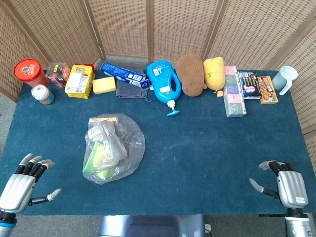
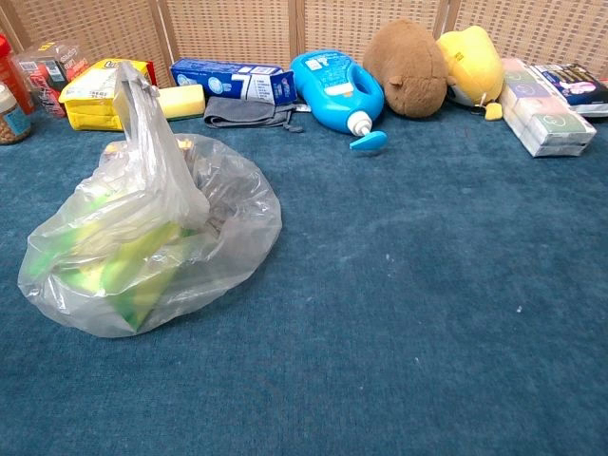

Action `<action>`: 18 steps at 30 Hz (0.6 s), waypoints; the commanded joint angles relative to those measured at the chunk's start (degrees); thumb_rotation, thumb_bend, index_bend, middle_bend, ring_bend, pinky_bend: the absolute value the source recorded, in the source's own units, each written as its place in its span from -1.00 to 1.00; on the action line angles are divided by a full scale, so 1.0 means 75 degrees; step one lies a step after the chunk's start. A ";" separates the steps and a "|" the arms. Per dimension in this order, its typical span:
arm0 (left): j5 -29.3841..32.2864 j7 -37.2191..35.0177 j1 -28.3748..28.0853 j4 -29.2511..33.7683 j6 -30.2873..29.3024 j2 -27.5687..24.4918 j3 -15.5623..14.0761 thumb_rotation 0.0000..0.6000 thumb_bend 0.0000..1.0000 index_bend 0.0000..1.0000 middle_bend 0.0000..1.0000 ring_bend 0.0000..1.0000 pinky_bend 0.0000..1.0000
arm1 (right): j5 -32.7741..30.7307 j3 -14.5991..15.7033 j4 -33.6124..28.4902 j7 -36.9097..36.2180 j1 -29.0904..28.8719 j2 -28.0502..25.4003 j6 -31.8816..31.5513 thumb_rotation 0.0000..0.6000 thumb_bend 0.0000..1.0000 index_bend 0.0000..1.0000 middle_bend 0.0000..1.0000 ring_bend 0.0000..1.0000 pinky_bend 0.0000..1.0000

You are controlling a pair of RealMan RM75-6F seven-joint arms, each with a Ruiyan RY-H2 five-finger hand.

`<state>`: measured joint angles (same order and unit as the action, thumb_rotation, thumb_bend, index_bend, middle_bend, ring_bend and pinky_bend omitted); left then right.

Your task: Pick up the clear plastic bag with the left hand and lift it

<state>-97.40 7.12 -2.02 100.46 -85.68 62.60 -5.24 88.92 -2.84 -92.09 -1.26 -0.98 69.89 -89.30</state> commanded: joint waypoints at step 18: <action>-0.0098 -0.0221 -0.0012 0.0100 -0.0161 -0.0145 0.0031 -1.00 -0.70 -0.53 -0.51 -0.73 -1.00 | 0.0051 0.0049 0.0105 -0.0183 0.0120 0.0066 -0.0176 -0.43 -0.51 -0.15 -0.05 -0.14 -0.39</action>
<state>-98.08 5.75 -2.04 101.10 -86.79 61.68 -5.08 89.29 -2.48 -91.32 -2.62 -0.09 70.37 -90.62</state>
